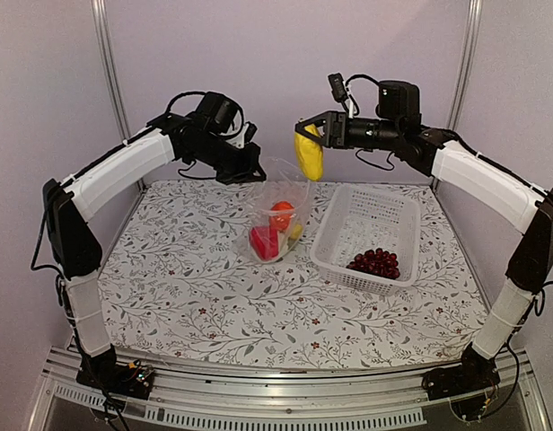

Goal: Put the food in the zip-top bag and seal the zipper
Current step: Place the fake fruit in the zipper food storage bag.

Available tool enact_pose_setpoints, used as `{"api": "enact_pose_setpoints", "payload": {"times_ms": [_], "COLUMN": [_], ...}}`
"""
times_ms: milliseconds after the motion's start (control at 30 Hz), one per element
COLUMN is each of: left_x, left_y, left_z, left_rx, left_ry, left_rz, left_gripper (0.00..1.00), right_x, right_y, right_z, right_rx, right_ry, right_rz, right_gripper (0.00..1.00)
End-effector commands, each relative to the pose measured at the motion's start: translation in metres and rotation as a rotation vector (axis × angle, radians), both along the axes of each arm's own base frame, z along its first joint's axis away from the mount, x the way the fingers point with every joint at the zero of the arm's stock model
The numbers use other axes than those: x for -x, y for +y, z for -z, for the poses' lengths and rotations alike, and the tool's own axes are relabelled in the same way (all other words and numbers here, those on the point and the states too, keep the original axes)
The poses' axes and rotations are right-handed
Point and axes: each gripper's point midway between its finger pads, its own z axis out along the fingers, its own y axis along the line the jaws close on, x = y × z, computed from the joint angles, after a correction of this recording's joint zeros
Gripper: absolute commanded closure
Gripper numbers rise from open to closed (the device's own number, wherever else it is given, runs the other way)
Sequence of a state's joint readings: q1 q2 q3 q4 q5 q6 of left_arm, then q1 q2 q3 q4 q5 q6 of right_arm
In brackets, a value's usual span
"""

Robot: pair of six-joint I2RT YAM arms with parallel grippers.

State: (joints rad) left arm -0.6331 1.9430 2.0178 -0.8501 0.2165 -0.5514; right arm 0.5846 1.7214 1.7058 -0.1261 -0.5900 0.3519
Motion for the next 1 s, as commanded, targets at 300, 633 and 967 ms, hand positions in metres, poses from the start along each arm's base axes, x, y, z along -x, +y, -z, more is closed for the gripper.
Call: {"api": "enact_pose_setpoints", "payload": {"times_ms": [300,633,967], "left_x": [-0.010,-0.015,-0.014], "left_y": [0.005,0.017,0.021], "left_z": [-0.008,-0.014,-0.015], "left_rx": [0.050,0.075,0.088], "left_ry": [0.015,0.026,0.031], "left_rz": [-0.011,-0.032,-0.041], "left_gripper": [1.00,1.00,1.00], "right_x": [-0.009,-0.019,-0.019], "right_y": [0.045,0.071,0.067], "right_z": [0.008,0.051,0.051], "right_rx": [-0.039,0.026,0.063], "right_ry": [-0.133,-0.106,-0.110], "right_rz": [-0.050,-0.042,0.014], "right_gripper": [0.72,0.59,0.25]}}
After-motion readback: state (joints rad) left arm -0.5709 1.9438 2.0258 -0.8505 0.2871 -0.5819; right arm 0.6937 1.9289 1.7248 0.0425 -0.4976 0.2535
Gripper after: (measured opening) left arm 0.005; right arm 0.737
